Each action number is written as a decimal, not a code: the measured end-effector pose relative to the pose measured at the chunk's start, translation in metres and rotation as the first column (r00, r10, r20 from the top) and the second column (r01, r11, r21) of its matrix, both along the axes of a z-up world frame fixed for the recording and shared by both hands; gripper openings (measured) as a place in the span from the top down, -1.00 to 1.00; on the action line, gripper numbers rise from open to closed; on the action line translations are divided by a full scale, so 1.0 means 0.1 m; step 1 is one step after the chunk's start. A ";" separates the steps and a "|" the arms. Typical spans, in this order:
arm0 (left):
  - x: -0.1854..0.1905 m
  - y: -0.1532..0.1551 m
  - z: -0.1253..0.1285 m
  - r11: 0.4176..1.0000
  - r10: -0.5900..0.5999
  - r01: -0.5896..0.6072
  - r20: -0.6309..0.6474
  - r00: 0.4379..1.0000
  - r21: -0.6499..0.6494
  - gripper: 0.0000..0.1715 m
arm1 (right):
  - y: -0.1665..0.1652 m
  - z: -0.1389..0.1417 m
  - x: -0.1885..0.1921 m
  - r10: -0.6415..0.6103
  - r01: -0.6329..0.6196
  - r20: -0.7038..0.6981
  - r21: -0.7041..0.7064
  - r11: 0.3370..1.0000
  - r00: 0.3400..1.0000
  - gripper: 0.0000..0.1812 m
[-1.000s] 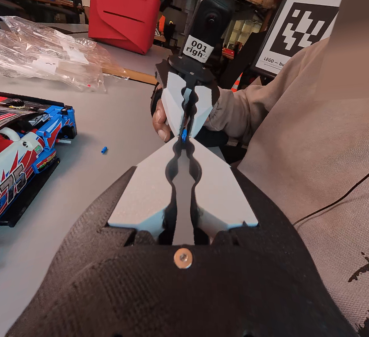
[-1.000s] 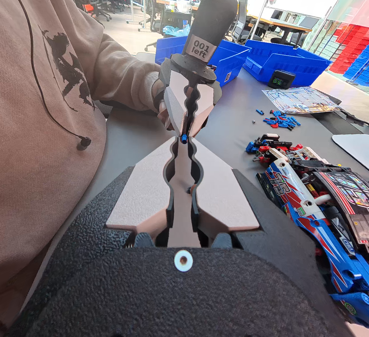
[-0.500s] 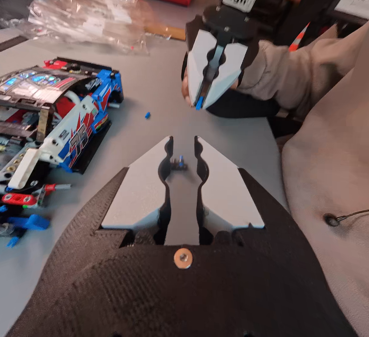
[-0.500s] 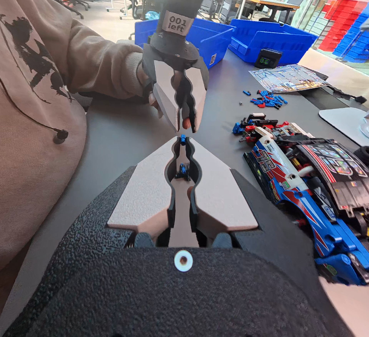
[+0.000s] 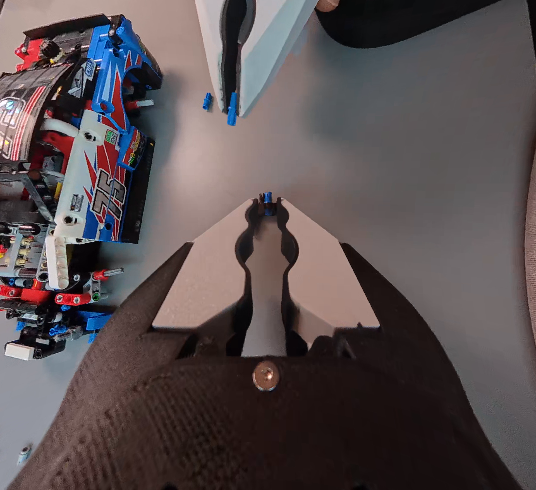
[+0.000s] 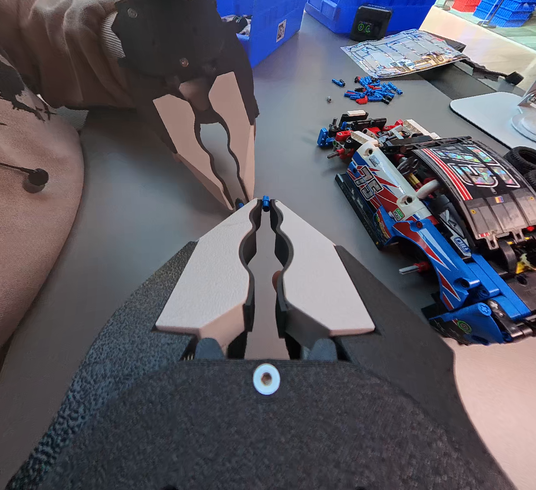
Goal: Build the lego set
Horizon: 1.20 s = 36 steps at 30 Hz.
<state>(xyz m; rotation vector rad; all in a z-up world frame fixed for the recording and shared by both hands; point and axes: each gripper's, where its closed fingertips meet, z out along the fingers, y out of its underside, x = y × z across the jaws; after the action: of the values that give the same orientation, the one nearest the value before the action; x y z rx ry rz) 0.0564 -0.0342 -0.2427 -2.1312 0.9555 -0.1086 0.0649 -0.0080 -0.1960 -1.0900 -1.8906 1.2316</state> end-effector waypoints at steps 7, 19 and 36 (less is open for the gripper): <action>0.03 0.00 -0.08 0.999 -0.011 0.010 -0.023 1.000 -0.050 0.91 | -0.02 0.01 0.03 0.009 -0.009 -0.003 0.009 1.000 1.000 0.97; 0.00 -0.11 0.40 0.981 -0.146 0.080 0.404 0.903 0.174 0.93 | -0.17 0.03 0.06 0.051 -0.050 -0.019 0.022 0.999 0.999 0.97; 0.00 -0.01 0.51 0.951 -0.136 0.029 0.332 0.934 0.307 0.93 | -0.33 -0.01 -0.06 0.052 -0.051 0.039 -0.017 0.999 0.998 0.97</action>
<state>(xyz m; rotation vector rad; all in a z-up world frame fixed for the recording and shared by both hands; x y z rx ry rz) 0.0563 -0.0348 -0.1920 -1.7197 0.7937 -0.3530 0.0585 -0.0407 -0.1973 -1.0868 -1.9529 1.2641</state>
